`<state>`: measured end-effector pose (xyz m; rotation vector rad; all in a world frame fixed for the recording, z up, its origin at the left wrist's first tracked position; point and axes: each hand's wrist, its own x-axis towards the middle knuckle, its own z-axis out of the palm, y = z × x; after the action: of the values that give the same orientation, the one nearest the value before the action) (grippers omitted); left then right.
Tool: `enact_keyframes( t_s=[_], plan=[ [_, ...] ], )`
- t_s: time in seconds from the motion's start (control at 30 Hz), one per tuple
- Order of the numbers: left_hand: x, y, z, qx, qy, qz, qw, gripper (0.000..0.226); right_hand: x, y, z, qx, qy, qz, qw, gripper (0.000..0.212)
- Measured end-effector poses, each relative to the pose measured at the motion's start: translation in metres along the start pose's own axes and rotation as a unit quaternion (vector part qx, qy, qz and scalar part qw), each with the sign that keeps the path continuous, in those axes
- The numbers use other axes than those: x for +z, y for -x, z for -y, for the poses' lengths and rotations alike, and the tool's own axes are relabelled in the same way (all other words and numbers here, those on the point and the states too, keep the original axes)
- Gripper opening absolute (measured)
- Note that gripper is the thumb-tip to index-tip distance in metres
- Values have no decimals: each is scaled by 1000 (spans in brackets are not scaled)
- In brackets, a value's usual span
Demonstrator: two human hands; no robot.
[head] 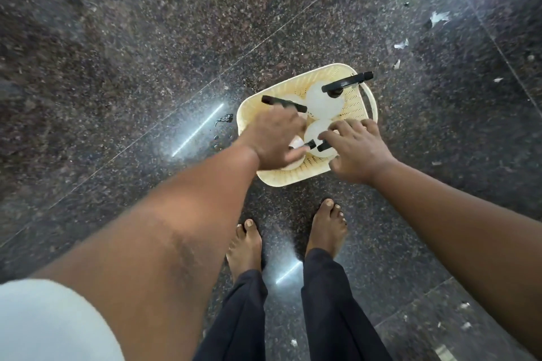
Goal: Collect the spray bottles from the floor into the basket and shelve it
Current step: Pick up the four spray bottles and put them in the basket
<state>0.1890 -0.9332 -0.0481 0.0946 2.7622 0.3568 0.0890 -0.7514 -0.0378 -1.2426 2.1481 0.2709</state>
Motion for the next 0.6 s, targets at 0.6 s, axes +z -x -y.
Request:
enact_keyframes(
  t_s=[0.6],
  plan=[
    [27, 23, -33, -239, 123, 147, 952, 18, 6, -17, 25, -31, 84, 8, 996, 44]
  ],
)
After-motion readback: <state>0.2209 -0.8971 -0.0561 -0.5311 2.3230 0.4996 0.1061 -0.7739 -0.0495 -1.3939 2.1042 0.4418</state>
